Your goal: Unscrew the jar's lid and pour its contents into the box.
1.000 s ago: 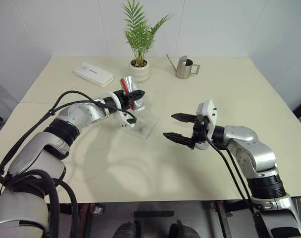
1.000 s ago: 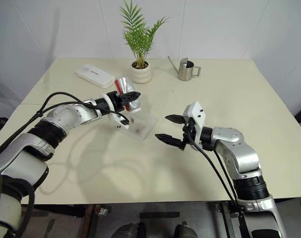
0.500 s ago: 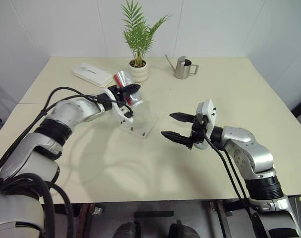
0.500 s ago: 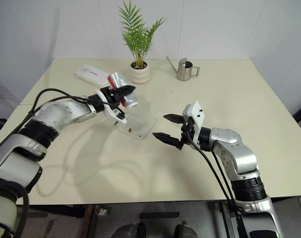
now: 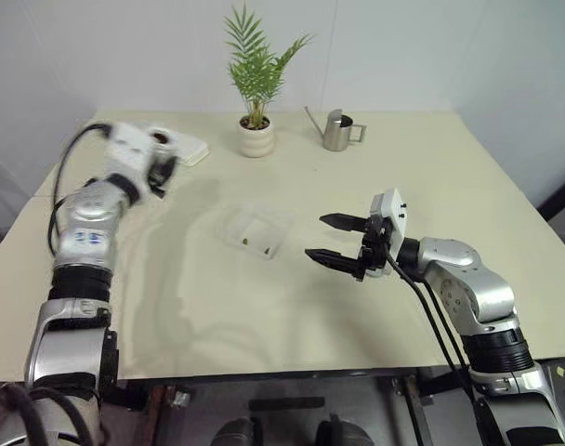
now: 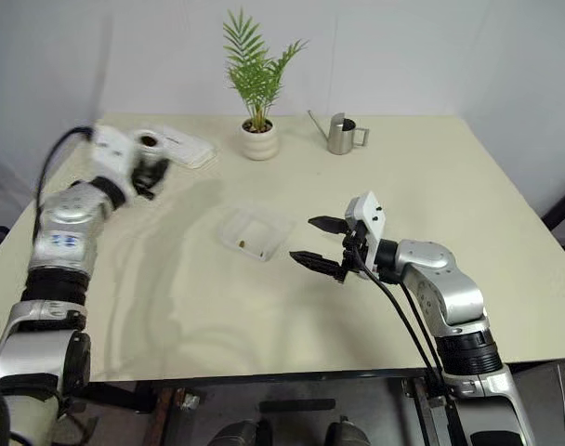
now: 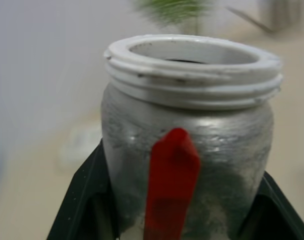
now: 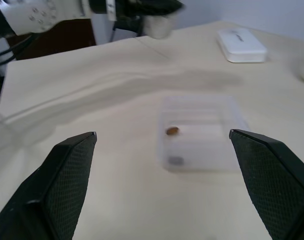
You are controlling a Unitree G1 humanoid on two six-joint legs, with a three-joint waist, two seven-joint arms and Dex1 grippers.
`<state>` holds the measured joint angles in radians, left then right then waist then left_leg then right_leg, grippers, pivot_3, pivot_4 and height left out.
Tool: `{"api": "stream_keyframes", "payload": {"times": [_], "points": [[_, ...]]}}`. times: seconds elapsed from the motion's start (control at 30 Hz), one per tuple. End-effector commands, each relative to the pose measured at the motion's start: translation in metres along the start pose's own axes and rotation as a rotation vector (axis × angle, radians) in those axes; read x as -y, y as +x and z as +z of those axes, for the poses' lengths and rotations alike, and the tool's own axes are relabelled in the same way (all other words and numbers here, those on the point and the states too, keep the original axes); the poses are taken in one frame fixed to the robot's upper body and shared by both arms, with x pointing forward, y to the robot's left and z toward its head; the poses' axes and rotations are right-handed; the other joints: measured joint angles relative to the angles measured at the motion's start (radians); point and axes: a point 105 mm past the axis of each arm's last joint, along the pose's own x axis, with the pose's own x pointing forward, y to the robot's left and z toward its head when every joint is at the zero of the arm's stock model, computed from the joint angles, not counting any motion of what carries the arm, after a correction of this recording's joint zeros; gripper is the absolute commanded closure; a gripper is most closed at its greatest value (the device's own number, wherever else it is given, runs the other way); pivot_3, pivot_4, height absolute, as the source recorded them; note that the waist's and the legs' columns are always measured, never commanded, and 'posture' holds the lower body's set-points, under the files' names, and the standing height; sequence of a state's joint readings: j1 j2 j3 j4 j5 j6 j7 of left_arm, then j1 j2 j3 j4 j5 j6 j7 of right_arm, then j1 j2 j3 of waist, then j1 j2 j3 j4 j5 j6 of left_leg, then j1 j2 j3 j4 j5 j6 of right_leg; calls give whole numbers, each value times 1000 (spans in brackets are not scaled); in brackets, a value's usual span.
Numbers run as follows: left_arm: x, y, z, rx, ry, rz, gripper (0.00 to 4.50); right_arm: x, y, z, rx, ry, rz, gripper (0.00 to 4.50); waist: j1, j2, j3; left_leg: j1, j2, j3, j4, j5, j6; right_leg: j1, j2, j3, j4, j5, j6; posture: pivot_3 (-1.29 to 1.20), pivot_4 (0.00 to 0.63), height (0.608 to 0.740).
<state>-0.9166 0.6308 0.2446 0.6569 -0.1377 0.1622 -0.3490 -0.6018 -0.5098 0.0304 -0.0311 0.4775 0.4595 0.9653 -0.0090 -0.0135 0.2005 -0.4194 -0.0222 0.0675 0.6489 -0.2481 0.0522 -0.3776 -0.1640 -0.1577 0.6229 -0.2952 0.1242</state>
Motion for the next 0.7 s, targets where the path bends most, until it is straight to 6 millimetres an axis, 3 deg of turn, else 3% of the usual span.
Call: {"api": "stream_keyframes", "payload": {"times": [0.03,0.27,0.4,0.67,0.7], "points": [[-34,-19,-17,19,-205,153,2569,5,-4,13,31,-50,-12,20,-7,0,0,0,0,0,-1,0,0,0,0,0,0,0,0,0,150,740],[-45,-42,-59,-4,-229,187,2569,7,-4,10,34,-61,-23,20,7,-2,-1,0,-1,-1,0,0,-1,1,0,0,-1,0,0,0,150,740],[-43,-53,-57,95,-212,167,2569,7,-4,12,63,-71,-22,20,9,-3,-1,0,-1,-1,0,0,-1,1,0,0,-1,0,0,0,150,740],[-55,-73,-75,86,-199,227,2569,7,-4,12,75,-91,-19,20,4,-3,-2,0,-1,-1,-1,-1,-1,0,0,0,-1,0,0,0,150,740],[-56,-75,-76,89,-206,229,2219,7,-3,13,78,-92,-19,3,3,-3,-2,0,-1,-1,-1,-1,-1,0,0,0,-1,0,0,0,150,740]]}}
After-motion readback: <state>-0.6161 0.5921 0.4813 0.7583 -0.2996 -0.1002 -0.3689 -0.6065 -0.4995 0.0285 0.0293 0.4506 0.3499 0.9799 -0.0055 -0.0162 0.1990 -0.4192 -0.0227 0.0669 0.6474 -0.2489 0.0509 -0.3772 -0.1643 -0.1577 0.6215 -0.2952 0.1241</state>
